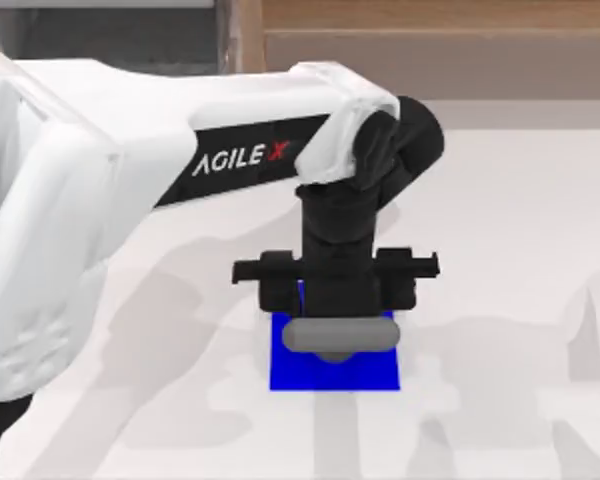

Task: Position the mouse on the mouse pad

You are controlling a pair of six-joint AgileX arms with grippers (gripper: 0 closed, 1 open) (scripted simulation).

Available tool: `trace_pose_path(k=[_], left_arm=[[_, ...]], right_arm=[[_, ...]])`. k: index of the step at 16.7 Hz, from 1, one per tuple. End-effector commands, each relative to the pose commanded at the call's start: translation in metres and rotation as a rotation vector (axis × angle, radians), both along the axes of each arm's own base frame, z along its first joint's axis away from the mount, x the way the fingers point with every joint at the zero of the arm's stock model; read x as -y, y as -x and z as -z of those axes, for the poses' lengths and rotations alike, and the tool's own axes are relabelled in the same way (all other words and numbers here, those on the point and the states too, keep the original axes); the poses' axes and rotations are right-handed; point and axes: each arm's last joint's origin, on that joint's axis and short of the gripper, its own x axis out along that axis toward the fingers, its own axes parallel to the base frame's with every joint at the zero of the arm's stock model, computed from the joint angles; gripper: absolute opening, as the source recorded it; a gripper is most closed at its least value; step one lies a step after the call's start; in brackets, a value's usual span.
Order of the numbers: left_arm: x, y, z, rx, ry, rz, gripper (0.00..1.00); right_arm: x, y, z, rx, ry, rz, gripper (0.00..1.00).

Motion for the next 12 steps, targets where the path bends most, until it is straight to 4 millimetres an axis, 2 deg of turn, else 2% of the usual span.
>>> trace_pose_path(k=[6, 12], left_arm=[[0.0000, 0.0000, 0.0000, 0.000, 0.000, 0.000, 0.98], [0.0000, 0.0000, 0.0000, 0.000, 0.000, 0.000, 1.00]], right_arm=[[0.0000, 0.0000, 0.0000, 0.000, 0.000, 0.000, 1.00], [0.0000, 0.0000, 0.0000, 0.000, 0.000, 0.000, 1.00]])
